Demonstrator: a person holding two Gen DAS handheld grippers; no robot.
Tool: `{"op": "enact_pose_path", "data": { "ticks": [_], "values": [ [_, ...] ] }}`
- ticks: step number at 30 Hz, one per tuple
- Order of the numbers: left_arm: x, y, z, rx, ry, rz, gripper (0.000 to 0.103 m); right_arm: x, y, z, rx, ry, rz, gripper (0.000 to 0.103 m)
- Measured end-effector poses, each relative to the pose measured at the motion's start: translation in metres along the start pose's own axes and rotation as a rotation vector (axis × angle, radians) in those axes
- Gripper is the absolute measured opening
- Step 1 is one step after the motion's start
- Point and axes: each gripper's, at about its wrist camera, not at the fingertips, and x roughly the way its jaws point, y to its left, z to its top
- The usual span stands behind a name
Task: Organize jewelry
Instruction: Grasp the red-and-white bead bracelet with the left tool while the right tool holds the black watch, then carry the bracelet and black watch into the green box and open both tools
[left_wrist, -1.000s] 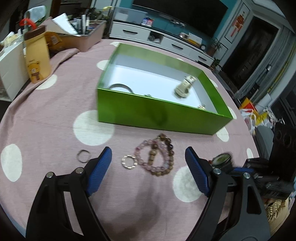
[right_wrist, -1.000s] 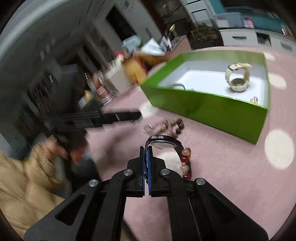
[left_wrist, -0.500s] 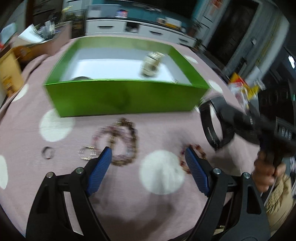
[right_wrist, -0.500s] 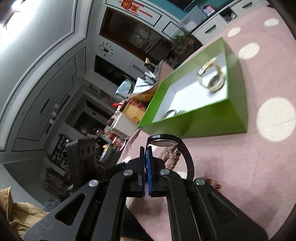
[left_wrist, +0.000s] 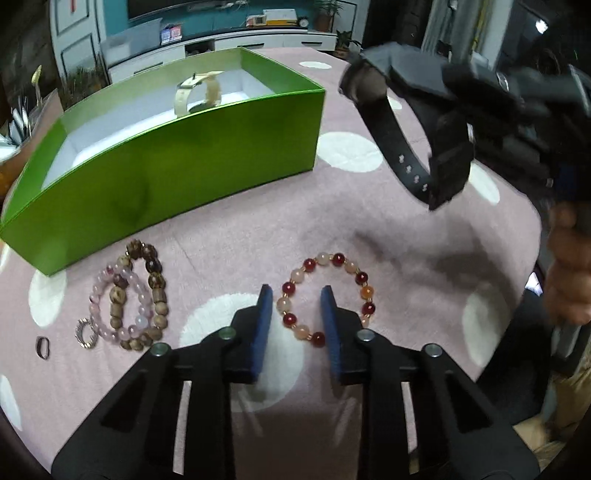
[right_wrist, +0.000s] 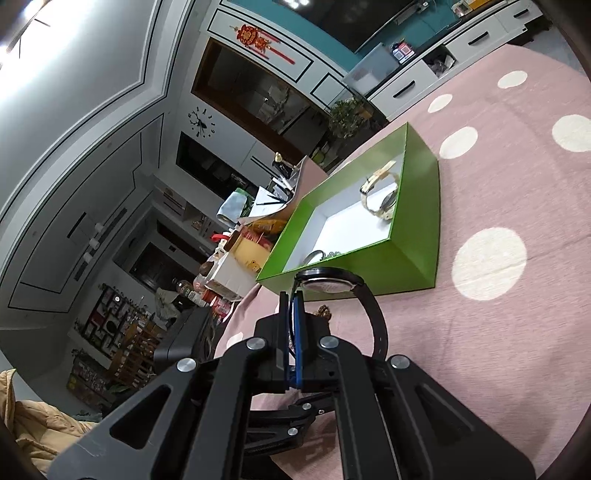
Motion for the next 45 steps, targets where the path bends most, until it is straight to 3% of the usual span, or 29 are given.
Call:
{"op": "enact_pose_path", "data": {
  "ticks": [2,10,18,27,35,45],
  "values": [
    [-0.001,0.000,0.000,0.003,-0.004,0.005,0.008,-0.002,0.000,0.000,-0.003,-0.004,-0.005,0.002],
    [-0.020,0.022,0.009,-0.089,-0.054,-0.024,0.007,-0.007,0.005,0.002,-0.021,-0.006,-0.008,0.002],
    [-0.070,0.063,0.044,-0.158,-0.195,0.031,0.007,-0.004,0.021,0.013,-0.067,-0.006,-0.014,0.002],
    [-0.110,0.108,0.092,-0.220,-0.295,0.094,0.007,0.015,0.045,0.042,-0.163,-0.002,-0.034,0.002],
    [-0.101,0.137,0.124,-0.262,-0.288,0.115,0.007,0.041,0.050,0.070,-0.209,0.007,-0.060,0.002],
    [-0.052,0.169,0.142,-0.316,-0.210,0.111,0.007,0.078,0.035,0.089,-0.201,0.054,-0.120,0.002]
  ]
}}
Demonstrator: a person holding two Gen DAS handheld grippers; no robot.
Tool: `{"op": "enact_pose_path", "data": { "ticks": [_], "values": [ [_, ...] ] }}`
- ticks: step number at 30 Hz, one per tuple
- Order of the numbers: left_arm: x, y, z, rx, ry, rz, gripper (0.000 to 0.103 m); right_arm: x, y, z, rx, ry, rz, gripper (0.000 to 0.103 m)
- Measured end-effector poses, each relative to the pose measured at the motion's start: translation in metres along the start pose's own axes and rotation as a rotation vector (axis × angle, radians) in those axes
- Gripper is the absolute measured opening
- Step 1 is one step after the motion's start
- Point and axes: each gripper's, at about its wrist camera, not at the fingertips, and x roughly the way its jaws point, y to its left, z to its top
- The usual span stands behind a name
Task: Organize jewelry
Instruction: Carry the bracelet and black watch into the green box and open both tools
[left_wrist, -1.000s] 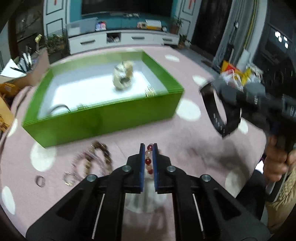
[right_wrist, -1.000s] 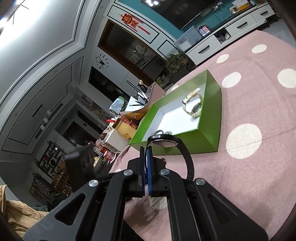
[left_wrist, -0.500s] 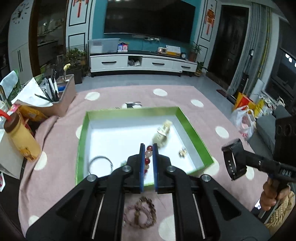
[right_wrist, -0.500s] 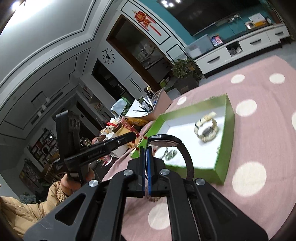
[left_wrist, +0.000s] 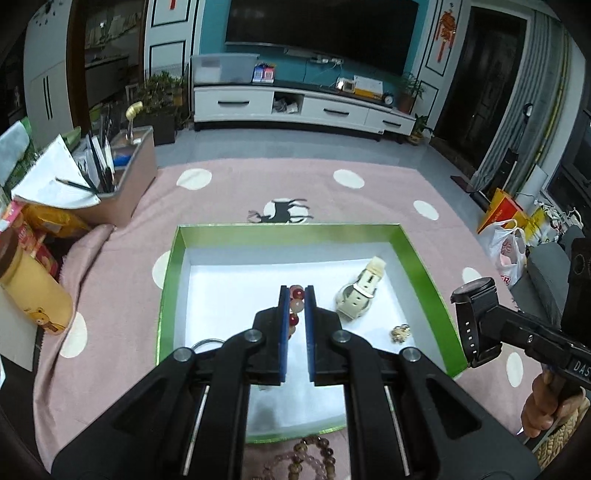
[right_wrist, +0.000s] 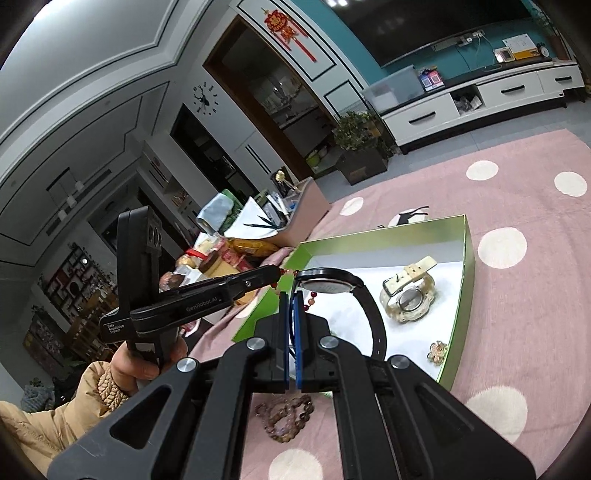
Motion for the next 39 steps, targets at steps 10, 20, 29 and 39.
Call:
{"op": "enact_pose_path", "data": {
  "ticks": [10,20,29,39],
  "values": [
    [0.051,0.015,-0.008,-0.035,0.094,0.017,0.007,0.045,-0.022,-0.010,0.031,0.128,-0.090,0.002],
    [0.068,0.021,-0.013,-0.042,0.128,0.033,0.007,0.059,-0.032,-0.015,0.045,0.182,-0.139,0.002],
    [0.070,0.023,-0.015,-0.049,0.133,0.044,0.012,0.065,-0.033,-0.010,0.043,0.197,-0.158,0.003],
    [0.046,0.026,-0.012,-0.064,0.091,0.054,0.056,0.054,-0.033,-0.009,0.075,0.167,-0.165,0.019]
  ]
}}
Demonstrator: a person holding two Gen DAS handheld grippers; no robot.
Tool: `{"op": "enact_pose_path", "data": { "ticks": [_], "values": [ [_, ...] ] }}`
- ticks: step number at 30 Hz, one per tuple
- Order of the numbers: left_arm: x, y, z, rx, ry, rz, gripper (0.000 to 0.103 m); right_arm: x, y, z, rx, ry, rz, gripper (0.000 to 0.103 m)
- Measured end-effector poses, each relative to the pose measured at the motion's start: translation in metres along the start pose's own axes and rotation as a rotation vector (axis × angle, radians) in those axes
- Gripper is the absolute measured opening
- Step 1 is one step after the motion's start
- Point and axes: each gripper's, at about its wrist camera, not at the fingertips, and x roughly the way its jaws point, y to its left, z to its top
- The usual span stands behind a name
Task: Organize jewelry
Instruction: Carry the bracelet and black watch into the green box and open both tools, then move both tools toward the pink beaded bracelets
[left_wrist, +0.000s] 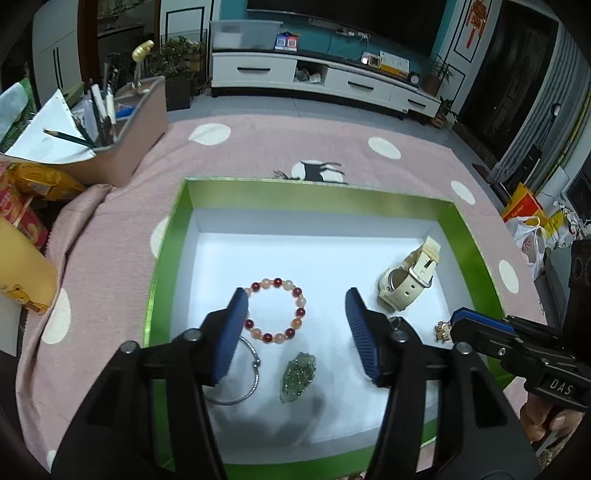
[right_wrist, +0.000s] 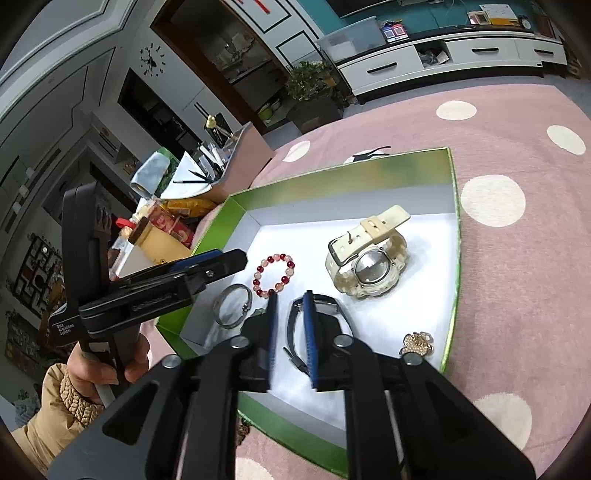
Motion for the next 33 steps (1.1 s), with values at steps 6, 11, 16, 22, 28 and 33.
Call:
{"op": "enact_pose_path", "data": {
  "ticks": [6,11,16,22,28,33],
  "values": [
    [-0.032,0.007,-0.008,-0.008,-0.040,0.019,0.066,-0.020,0.004,-0.008,0.016,-0.031,0.005,0.033],
    [-0.058,0.018,-0.025,-0.028,-0.062,0.032,0.067,-0.045,0.007,-0.022,0.016,-0.060,0.005,0.033],
    [-0.081,0.031,-0.045,-0.063,-0.069,0.039,0.068,-0.067,0.009,-0.037,0.017,-0.084,0.005,0.033],
    [-0.104,0.049,-0.072,-0.121,-0.077,0.031,0.069,-0.080,0.015,-0.056,-0.003,-0.081,0.001,0.033],
    [-0.118,0.072,-0.103,-0.212,-0.070,0.015,0.069,-0.082,0.024,-0.072,-0.025,-0.064,0.003,0.033],
    [-0.118,0.085,-0.128,-0.255,-0.050,0.045,0.069,-0.077,0.034,-0.085,-0.050,-0.037,0.004,0.033]
  ]
}}
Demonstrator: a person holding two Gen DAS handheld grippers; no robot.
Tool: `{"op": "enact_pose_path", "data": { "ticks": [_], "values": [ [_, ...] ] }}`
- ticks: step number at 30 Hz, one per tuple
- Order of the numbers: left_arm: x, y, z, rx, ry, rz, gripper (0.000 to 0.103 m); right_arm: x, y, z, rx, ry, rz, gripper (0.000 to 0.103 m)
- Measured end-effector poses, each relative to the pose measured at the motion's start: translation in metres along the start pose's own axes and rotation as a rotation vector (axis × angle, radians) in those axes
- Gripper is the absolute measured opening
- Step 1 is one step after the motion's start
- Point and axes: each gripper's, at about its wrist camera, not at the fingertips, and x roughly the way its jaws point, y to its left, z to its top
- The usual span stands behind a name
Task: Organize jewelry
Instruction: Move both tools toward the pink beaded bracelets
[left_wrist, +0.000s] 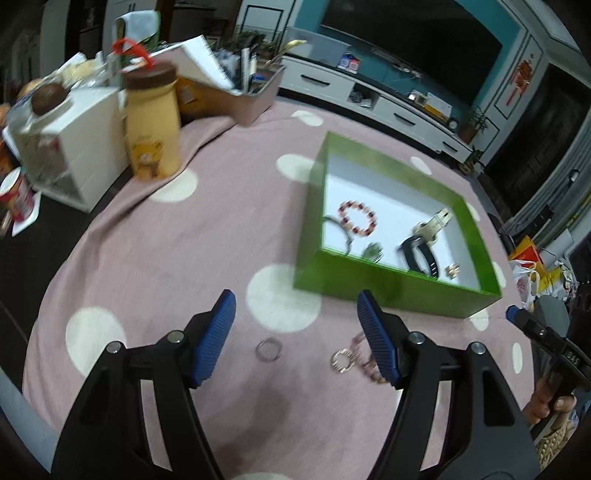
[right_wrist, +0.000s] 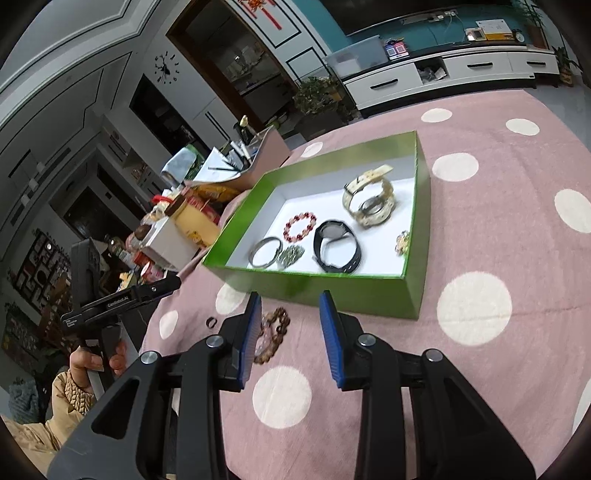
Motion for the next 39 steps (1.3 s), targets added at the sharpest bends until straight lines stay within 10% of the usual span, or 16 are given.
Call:
{"op": "enact_pose_path", "data": {
  "ticks": [39],
  "values": [
    [0.049,-0.002,-0.051,0.174,0.017,0.094,0.060,0.126,0.061,-0.034,-0.319,0.226,-0.086,0.030]
  ]
}}
